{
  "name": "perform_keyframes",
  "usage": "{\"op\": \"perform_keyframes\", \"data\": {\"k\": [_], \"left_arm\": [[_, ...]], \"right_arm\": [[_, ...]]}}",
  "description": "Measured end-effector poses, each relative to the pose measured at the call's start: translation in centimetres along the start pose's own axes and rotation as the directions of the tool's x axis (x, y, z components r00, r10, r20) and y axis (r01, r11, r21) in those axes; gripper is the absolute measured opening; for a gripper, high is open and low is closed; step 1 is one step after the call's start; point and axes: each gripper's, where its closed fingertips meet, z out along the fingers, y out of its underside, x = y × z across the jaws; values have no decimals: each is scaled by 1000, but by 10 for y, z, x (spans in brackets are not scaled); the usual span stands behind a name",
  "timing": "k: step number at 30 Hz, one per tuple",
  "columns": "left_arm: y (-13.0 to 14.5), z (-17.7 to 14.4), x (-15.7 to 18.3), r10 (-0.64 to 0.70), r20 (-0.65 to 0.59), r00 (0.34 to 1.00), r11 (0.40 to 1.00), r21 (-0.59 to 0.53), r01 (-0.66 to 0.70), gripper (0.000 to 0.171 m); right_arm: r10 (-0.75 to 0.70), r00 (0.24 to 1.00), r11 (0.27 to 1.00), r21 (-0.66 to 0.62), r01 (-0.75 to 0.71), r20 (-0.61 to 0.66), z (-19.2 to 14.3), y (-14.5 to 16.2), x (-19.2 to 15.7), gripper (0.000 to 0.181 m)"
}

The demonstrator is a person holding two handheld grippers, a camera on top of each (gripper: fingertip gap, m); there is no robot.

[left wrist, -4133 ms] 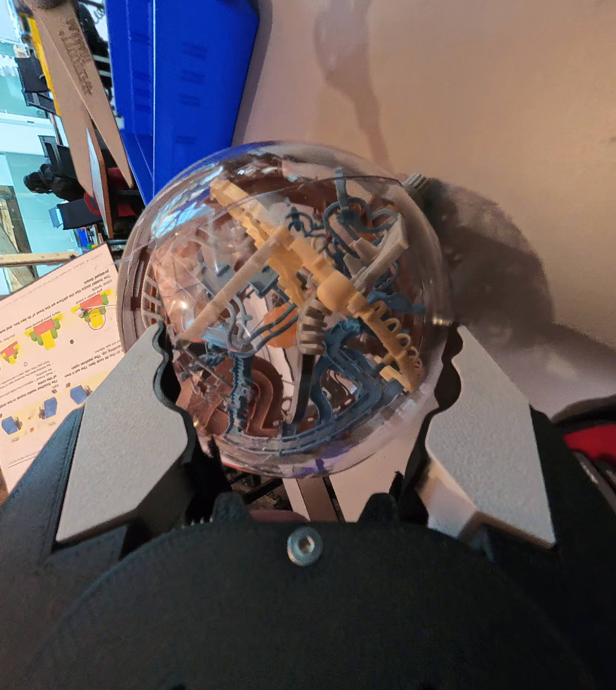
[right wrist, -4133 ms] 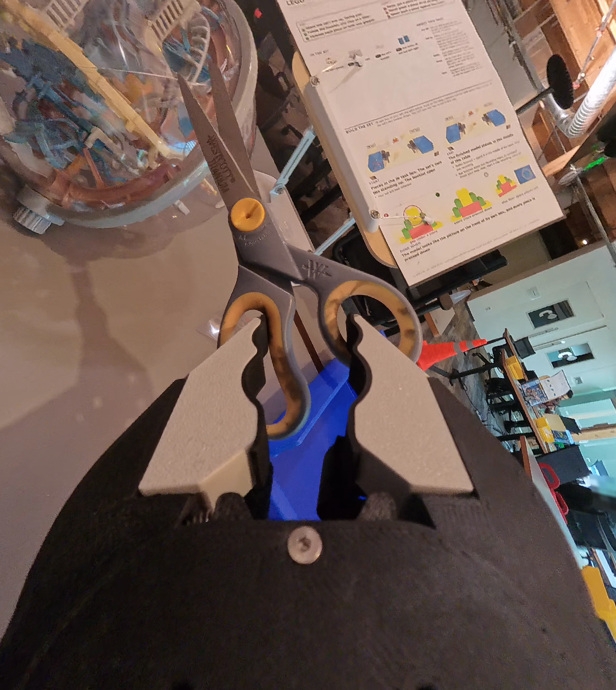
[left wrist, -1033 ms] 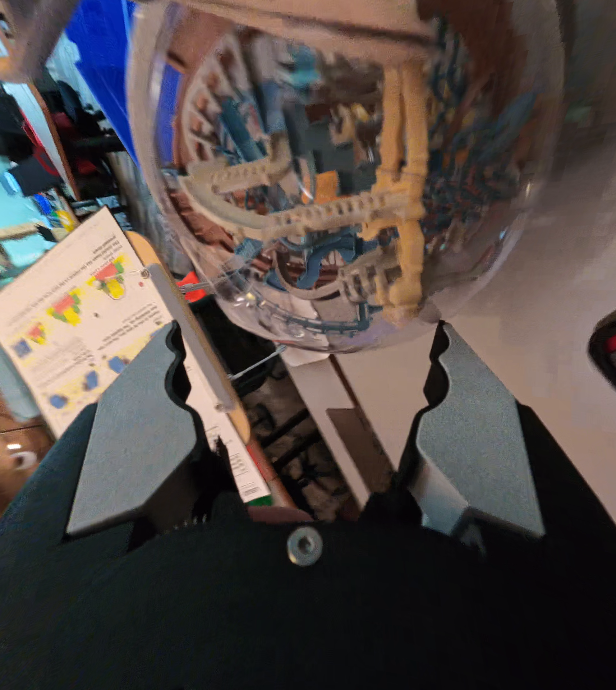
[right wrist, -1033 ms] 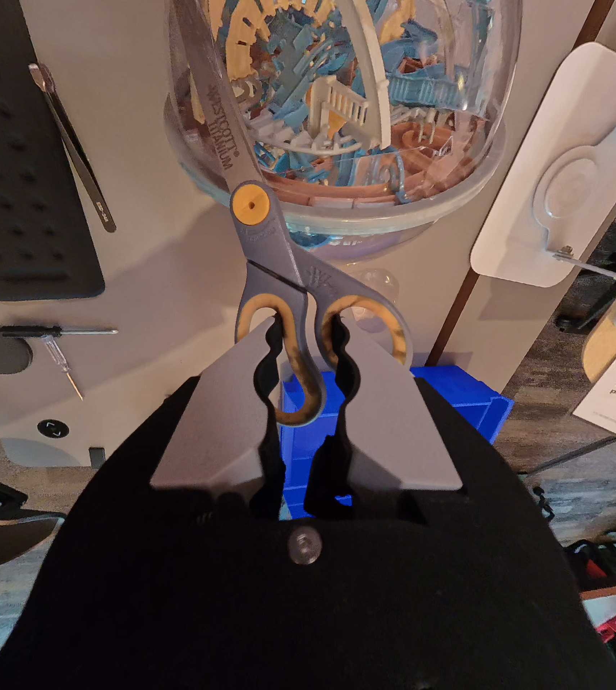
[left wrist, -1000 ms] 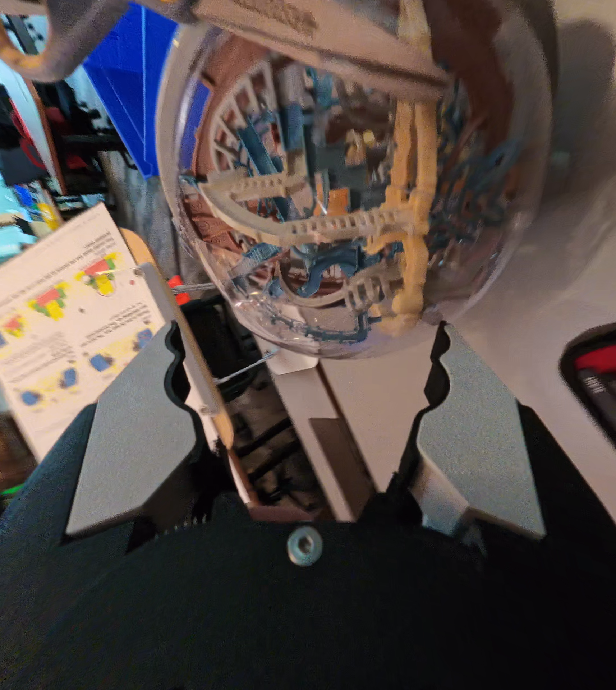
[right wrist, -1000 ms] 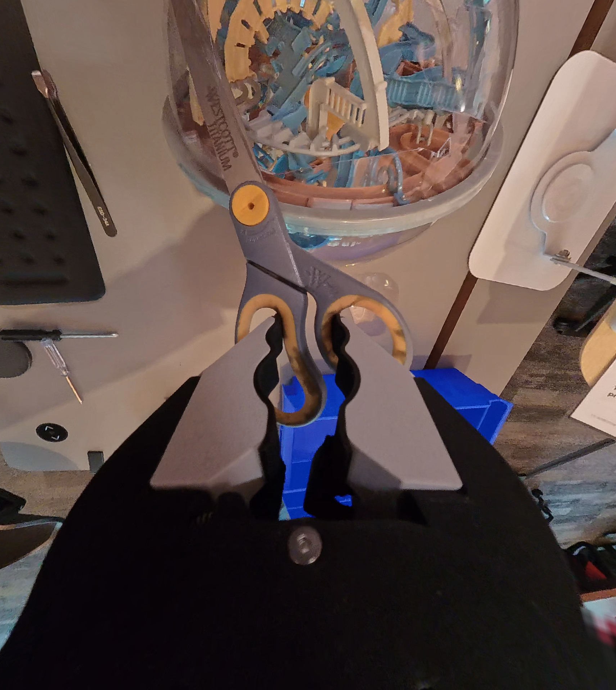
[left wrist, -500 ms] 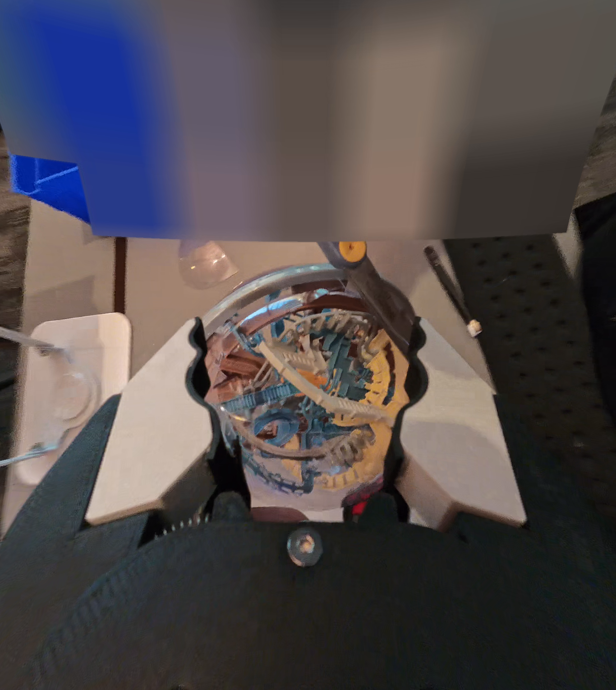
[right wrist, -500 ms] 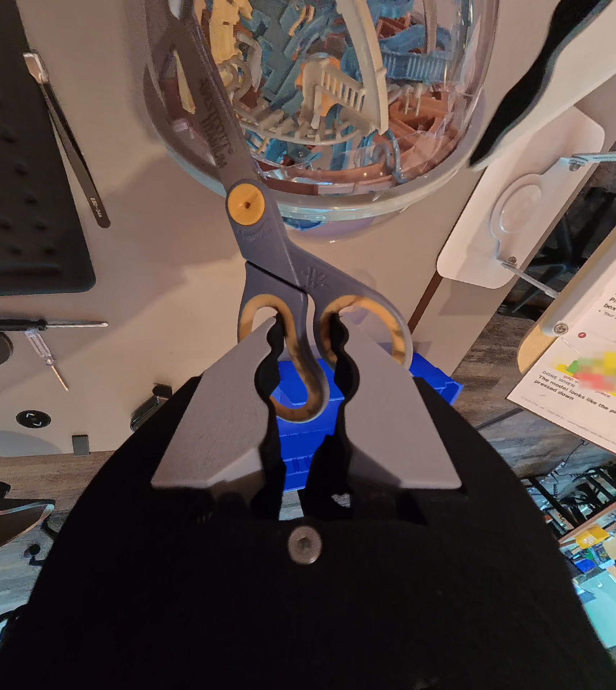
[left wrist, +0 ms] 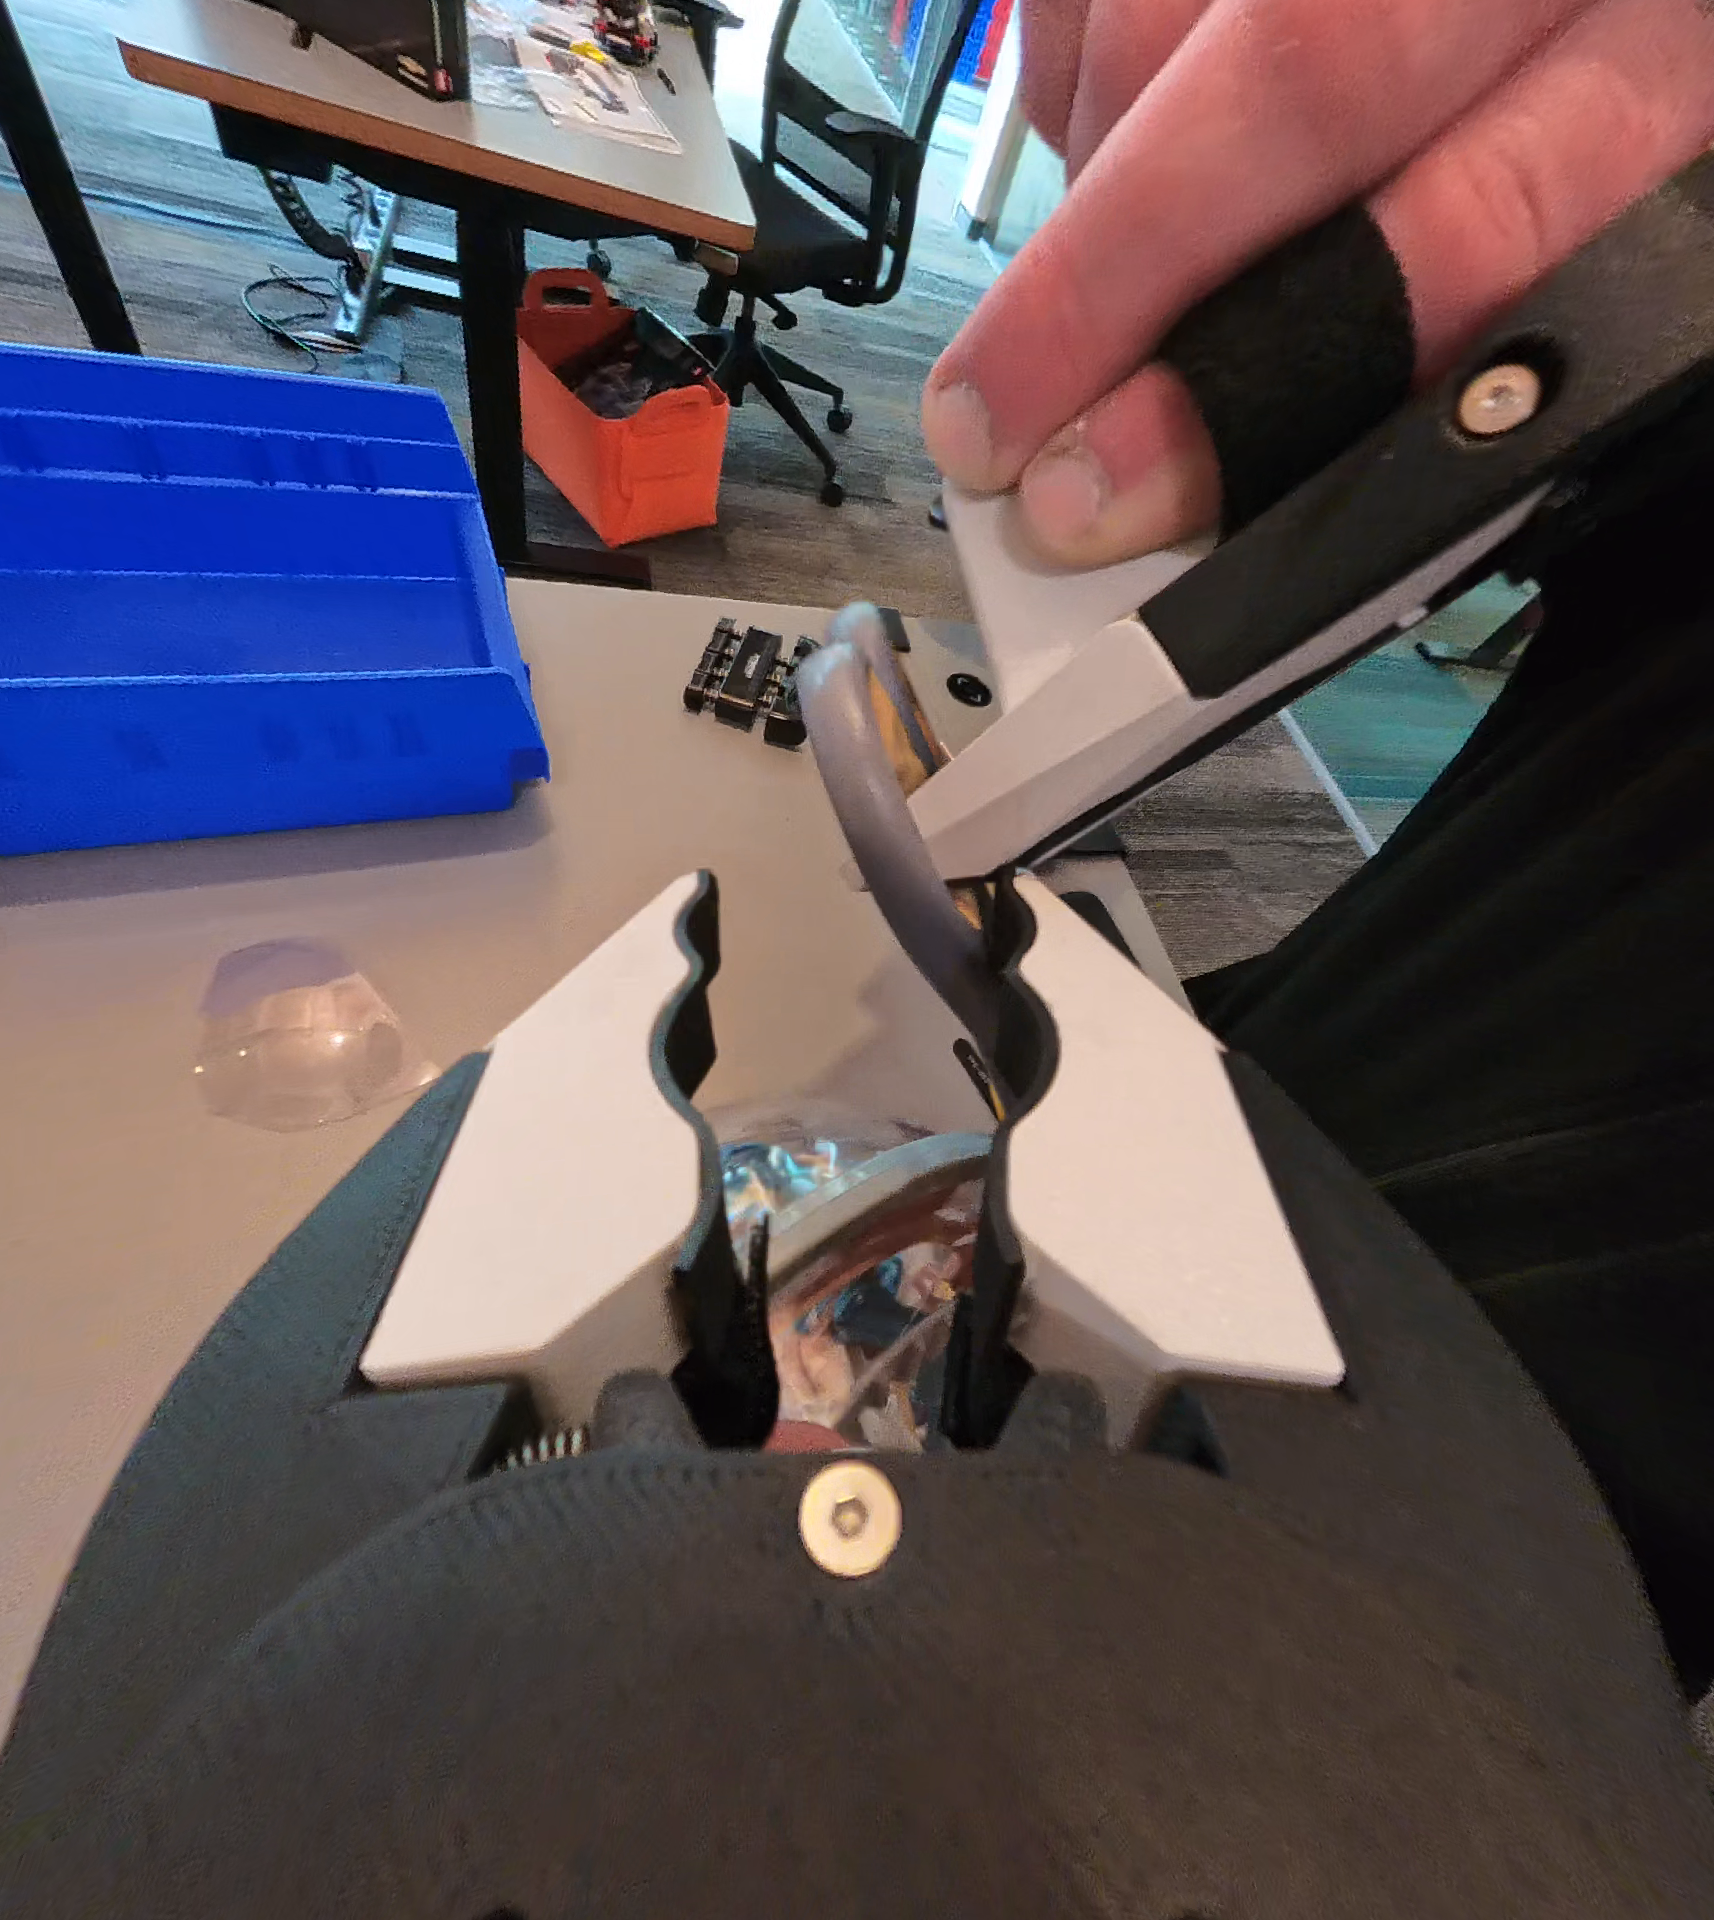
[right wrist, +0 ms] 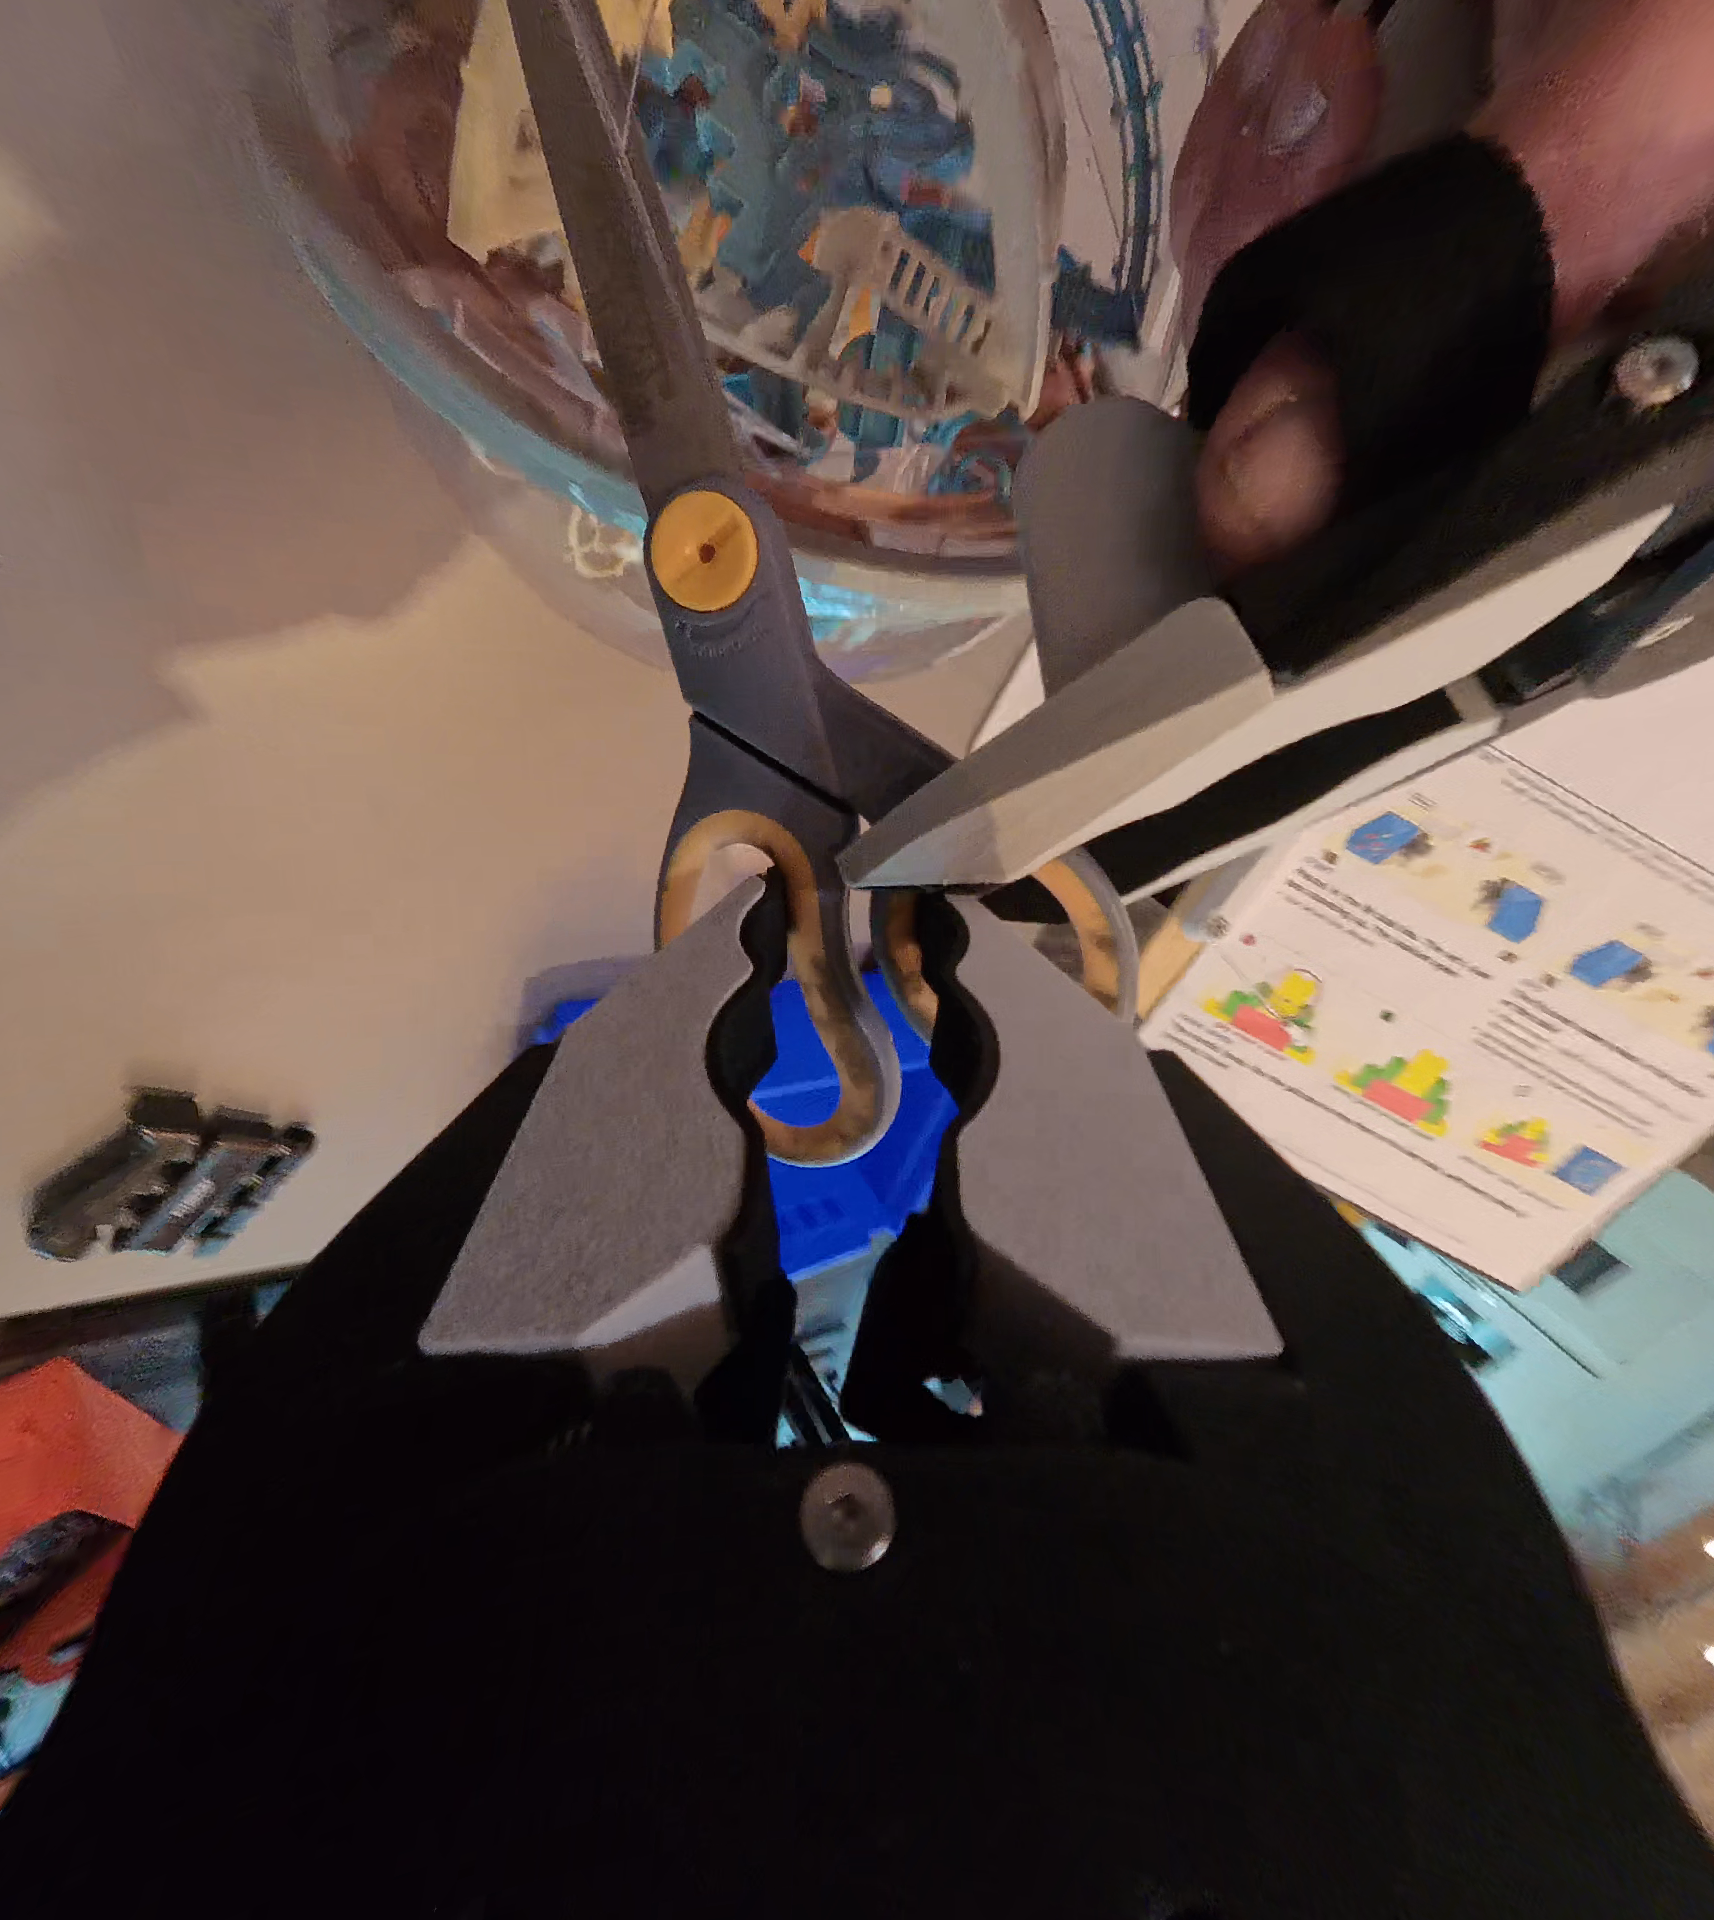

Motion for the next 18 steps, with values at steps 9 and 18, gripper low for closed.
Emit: {"op": "perform_keyframes", "data": {"k": [9,18], "left_arm": [[-5,-17,0,28,39,999,996,80,-31,12],[-11,-36,13,97,64,993,977,183,-108,13]], "right_arm": [[75,979,997,37,-69,-188,-15,3,18,29],[769,515,269,538,-799,379,-32,18,28,51]]}}
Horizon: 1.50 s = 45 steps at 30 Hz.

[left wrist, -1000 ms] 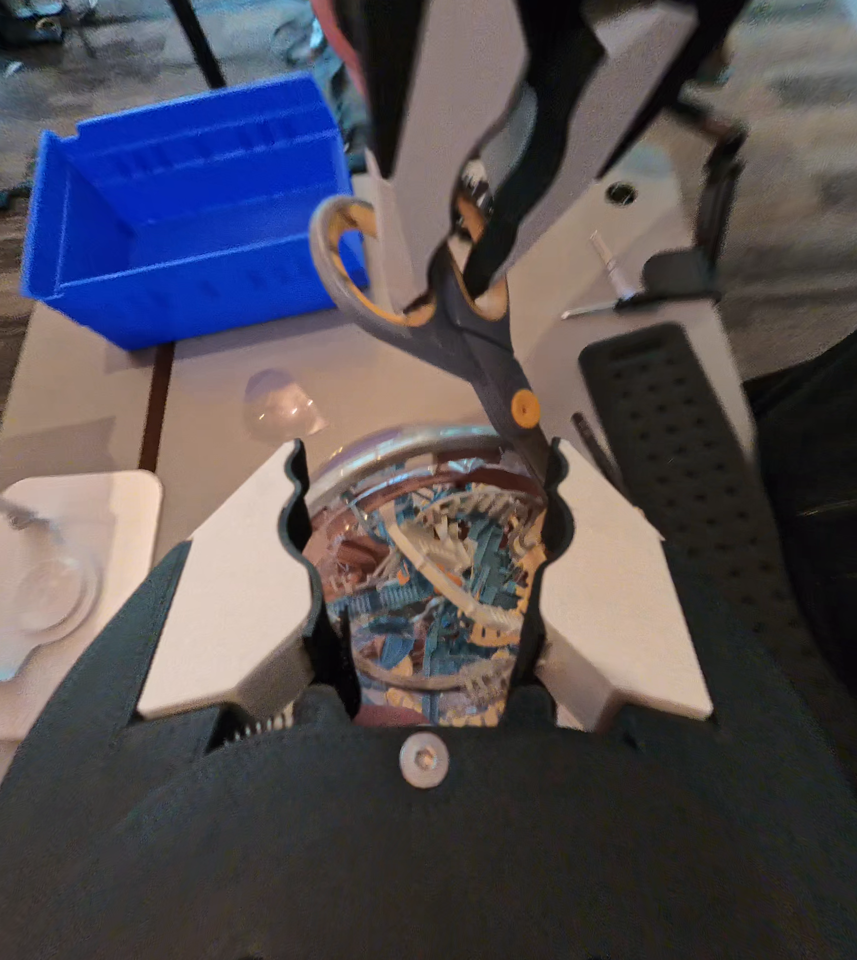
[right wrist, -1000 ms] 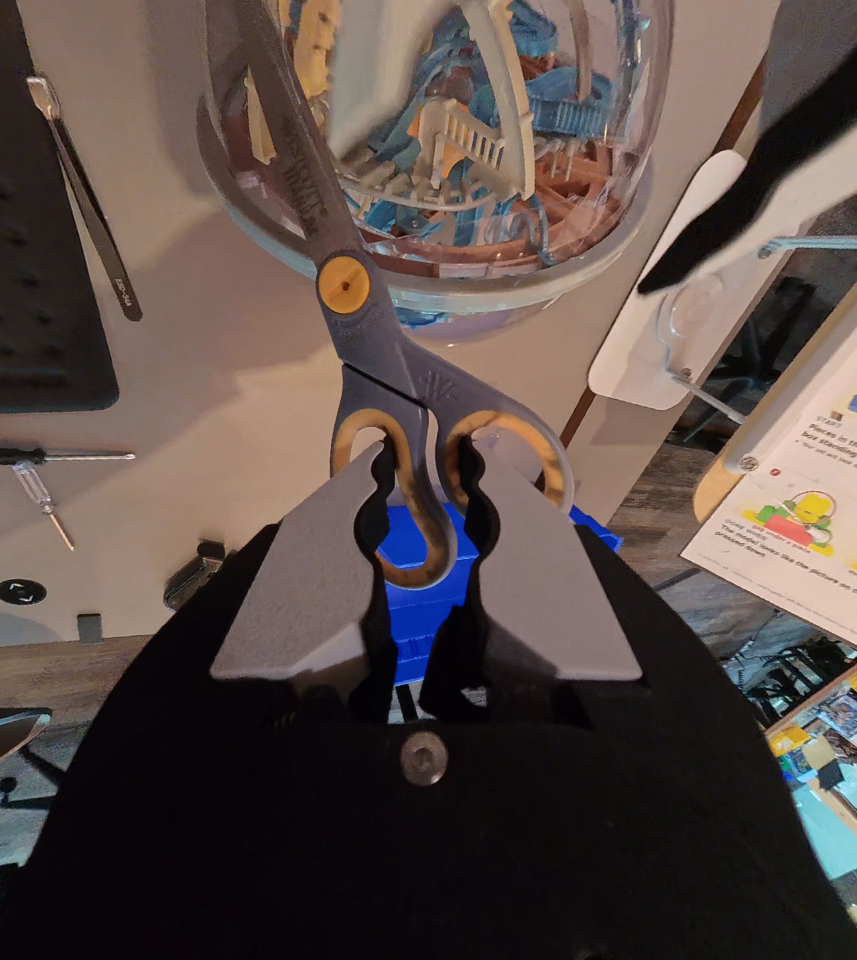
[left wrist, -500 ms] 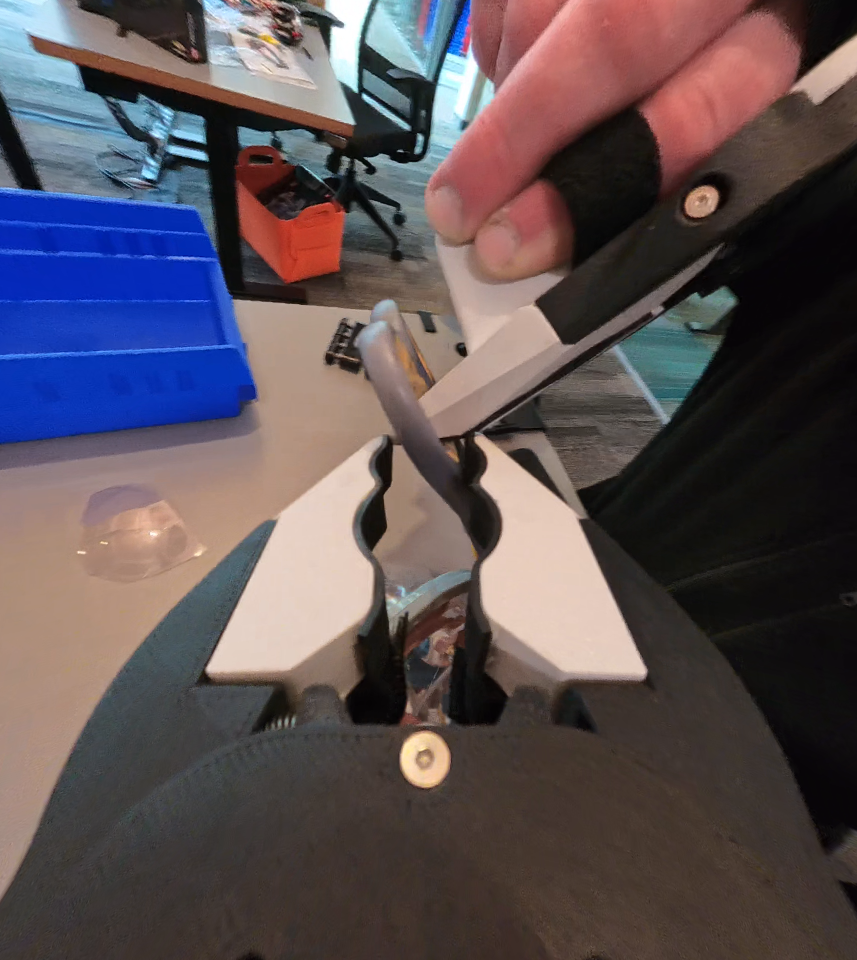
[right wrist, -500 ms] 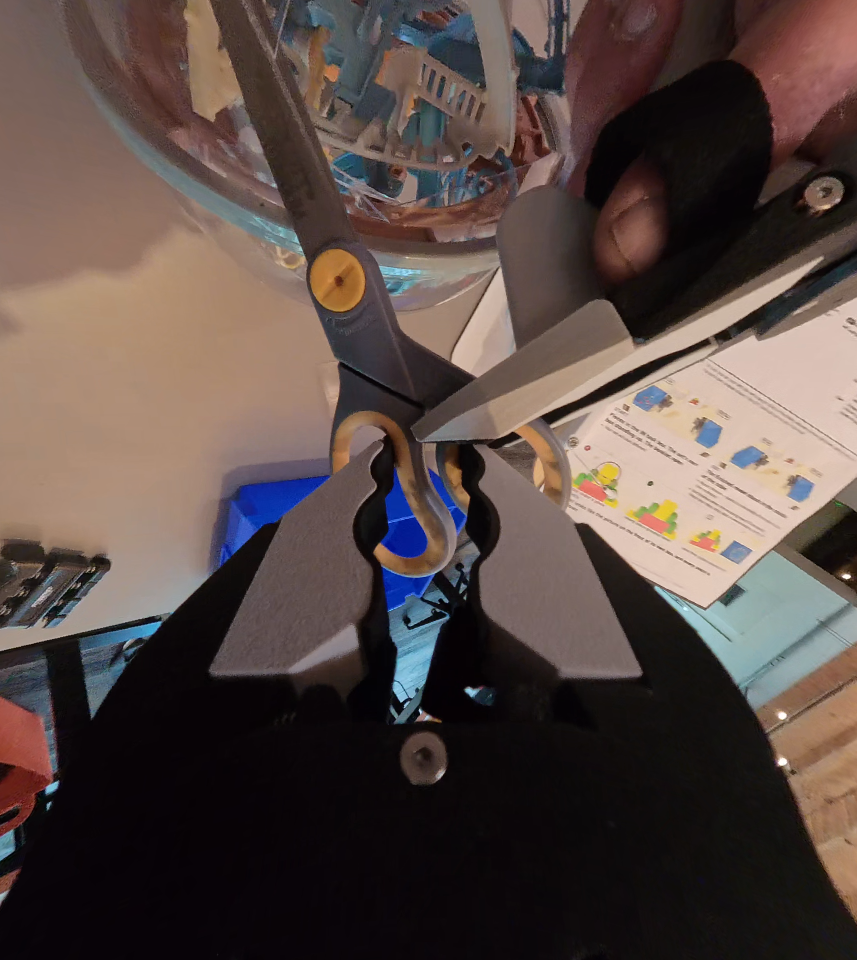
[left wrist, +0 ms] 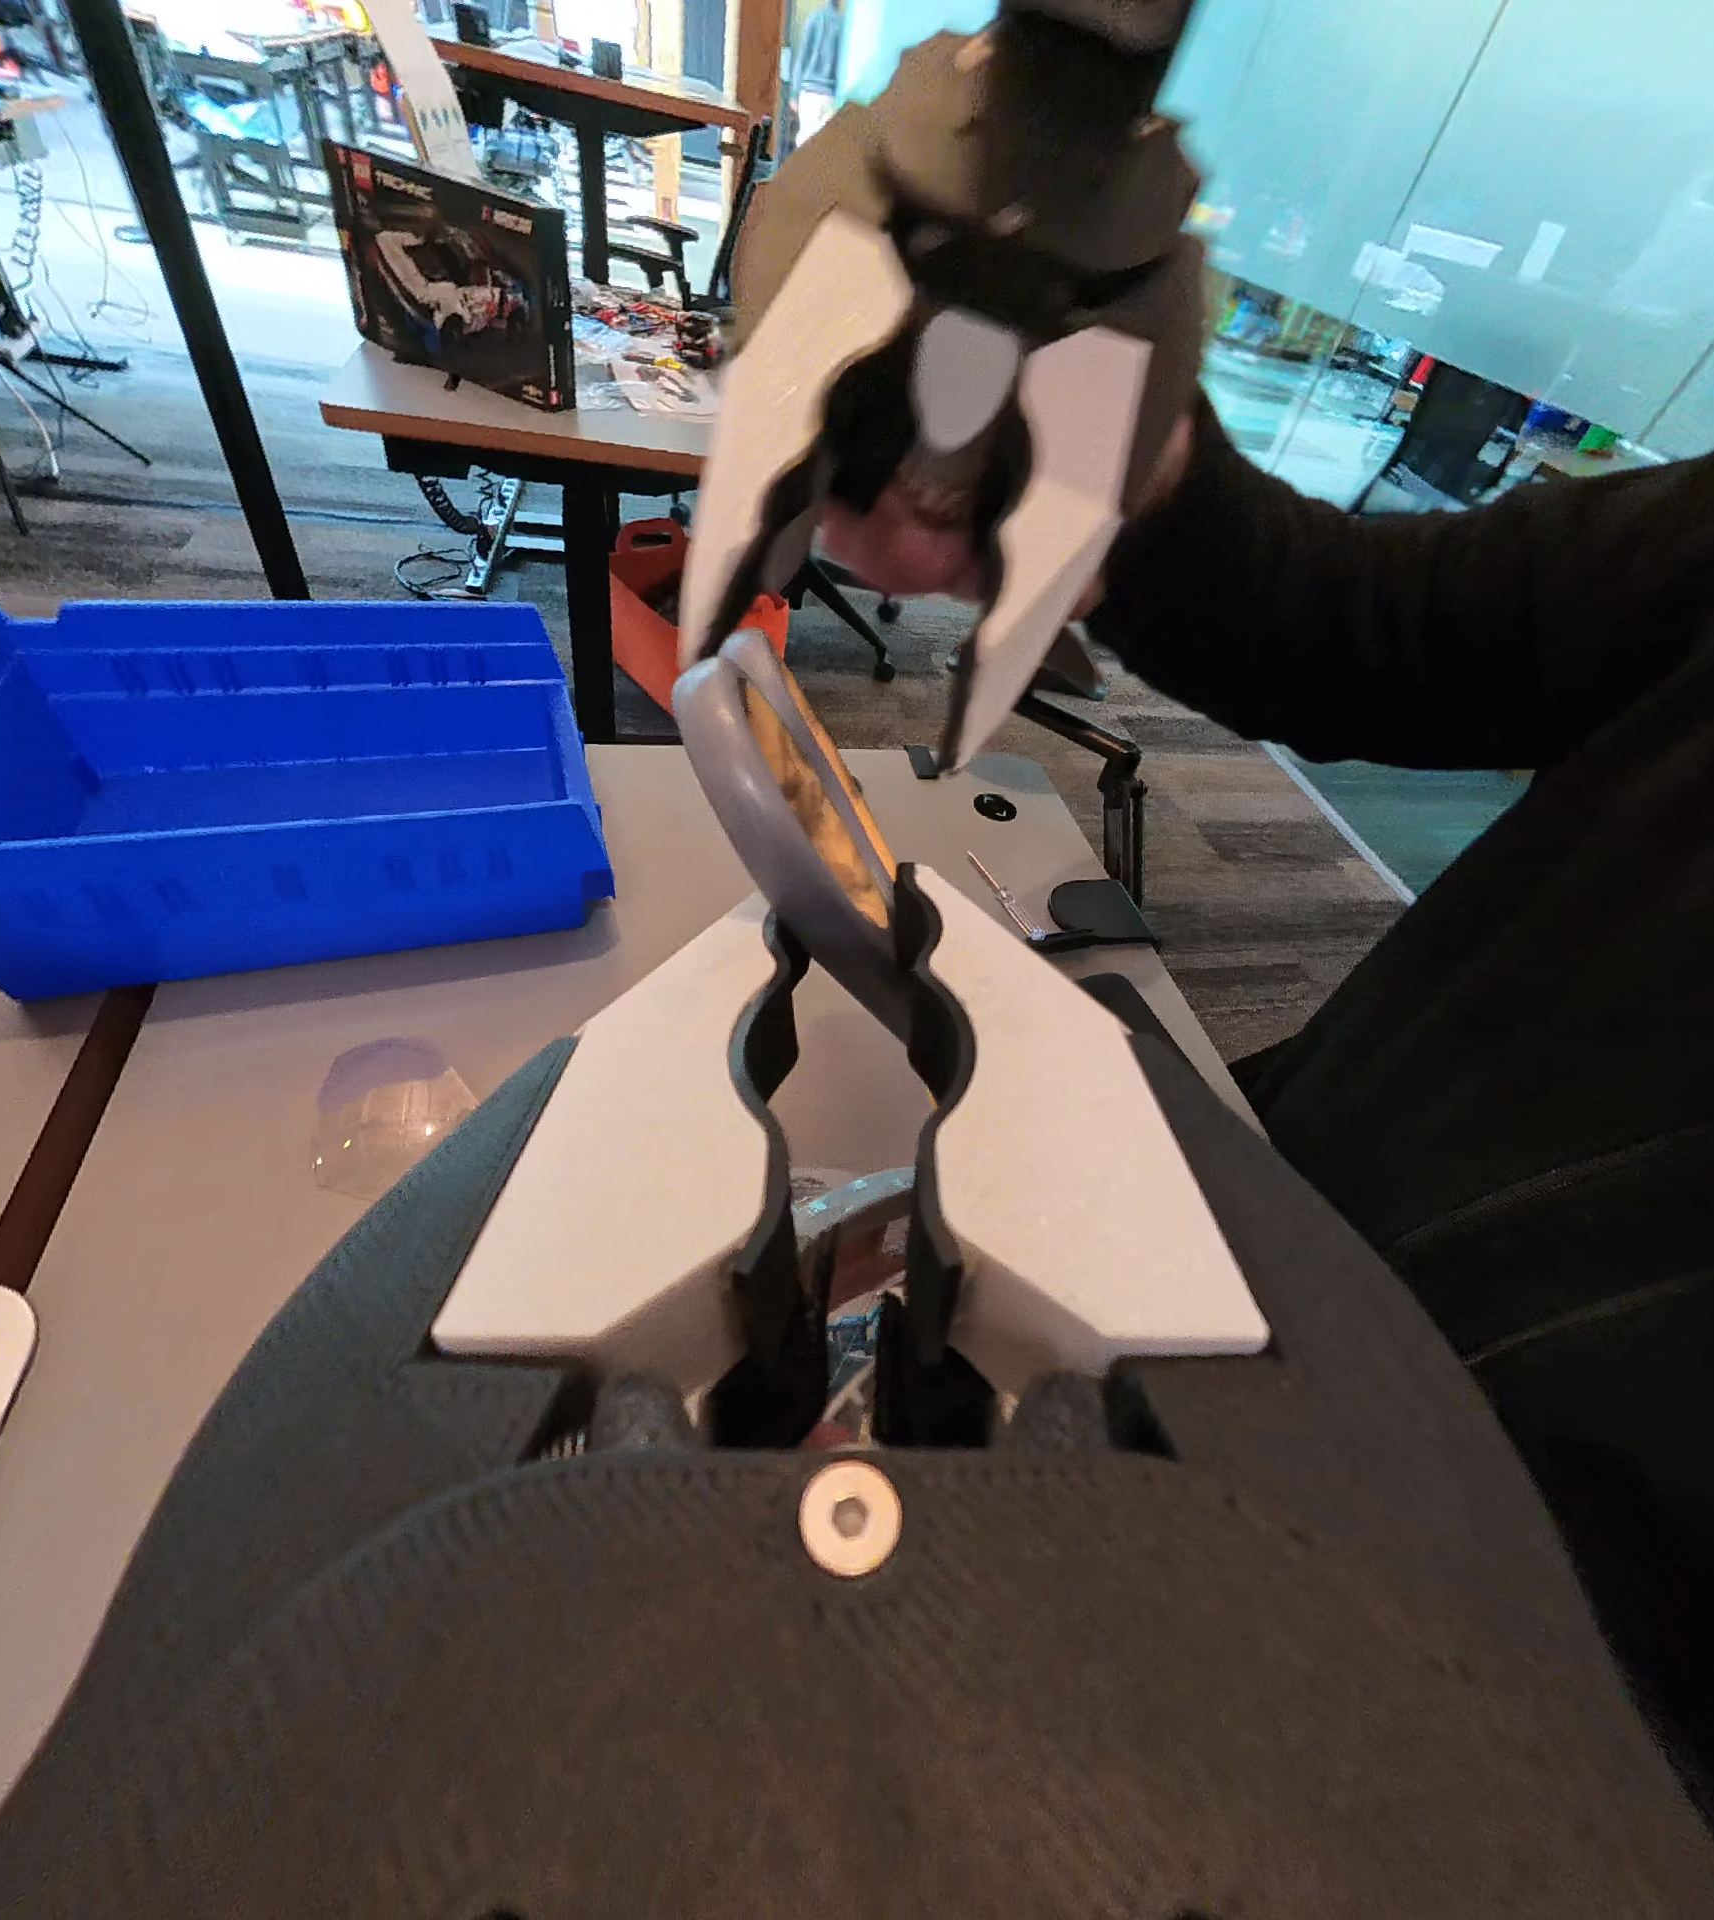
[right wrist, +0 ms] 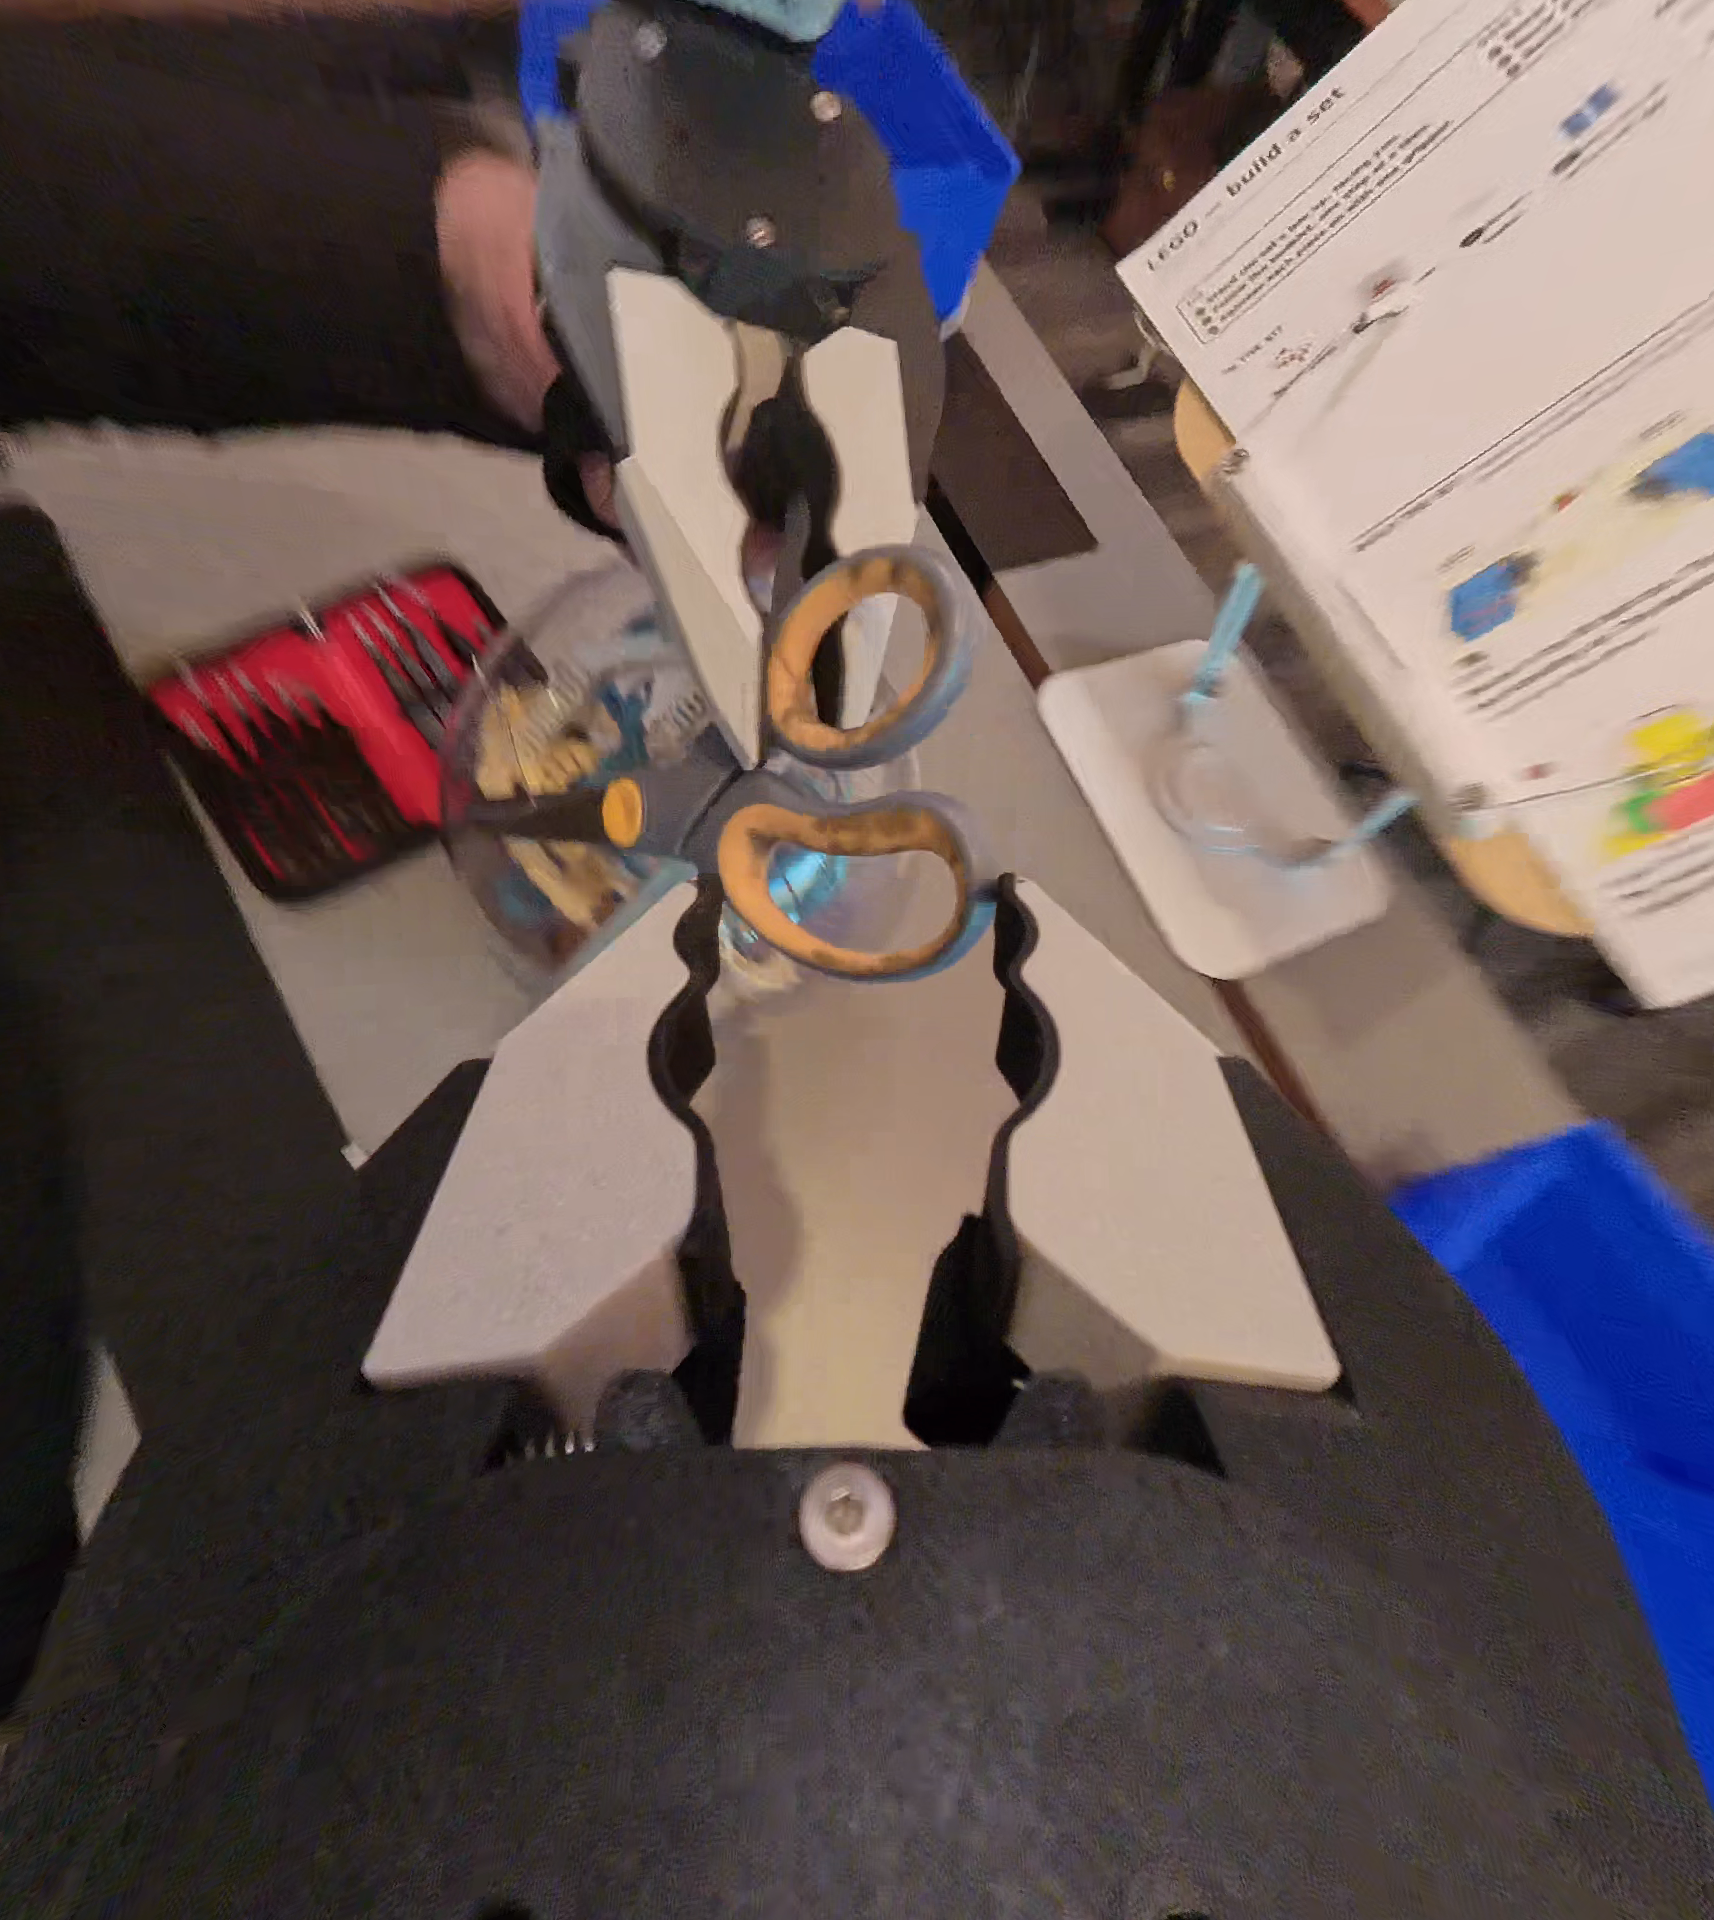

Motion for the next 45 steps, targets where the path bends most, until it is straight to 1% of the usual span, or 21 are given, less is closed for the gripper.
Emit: {"op": "perform_keyframes", "data": {"k": [2,3,4,6,8,10,11,13,15,18,21,24,27,30,35,37,38,40,41,42,45], "left_arm": [[-1,0,6,20,-24,1000,1000,19,-19,12],[-2,0,9,23,-36,999,999,27,-22,12],[-1,0,10,33,-37,999,999,30,-32,12],[-1,-4,15,37,-55,998,999,42,-35,12],[-3,-10,15,52,-36,998,998,48,-50,15],[-10,-19,12,61,-10,998,996,64,-60,30],[-15,-24,13,54,-20,998,995,81,-52,32],[-24,-33,11,65,-13,998,992,105,-63,26],[-23,-33,13,84,-11,996,993,84,-82,14],[-24,-36,12,76,3,997,993,93,-76,13],[-13,-42,6,51,42,998,996,76,-54,12],[-2,-56,3,-5,43,999,995,102,0,9],[9,-64,9,0,54,999,996,88,-5,8],[11,-67,13,29,68,997,997,67,-34,8],[11,-68,14,18,60,998,996,83,-23,8],[10,-66,12,6,73,997,996,89,-12,11],[6,-64,12,3,79,997,995,101,-11,26],[-1,-63,13,-15,58,998,993,119,8,19],[0,-63,7,-16,88,996,994,107,6,9],[2,-63,1,-41,105,994,995,93,31,10],[10,-62,-8,-135,85,987,989,69,129,8]], "right_arm": [[130,987,987,86,-138,98,14,5,-1,55],[166,966,972,133,-194,198,18,1,-9,53],[178,944,955,182,-233,277,20,-5,-15,46],[171,922,932,246,-266,348,24,-13,-20,21],[155,899,918,275,-284,410,24,-20,-26,16],[127,898,924,279,-261,421,23,-25,-30,14],[114,901,929,276,-246,419,22,-28,-32,13],[99,905,938,266,-224,413,20,-33,-33,13],[97,913,943,257,-212,397,20,-38,-31,12],[115,905,948,228,-223,409,20,-41,-31,12],[169,869,940,190,-285,466,23,-39,-28,10],[194,847,930,182,-319,495,28,-31,-23,9],[161,861,940,191,-284,483,31,-25,-27,8],[126,872,952,190,-240,472,32,-27,-33,8],[138,861,949,185,-257,490,34,-29,-34,8],[153,854,947,172,-270,498,35,-29,-32,8],[155,850,948,166,-271,503,36,-29,-33,8],[162,831,947,153,-283,531,39,-30,-33,9],[182,815,940,144,-308,550,41,-29,-31,8],[206,798,933,132,-334,566,43,-26,-29,8],[266,760,909,108,-403,593,49,-18,-20,8]]}}
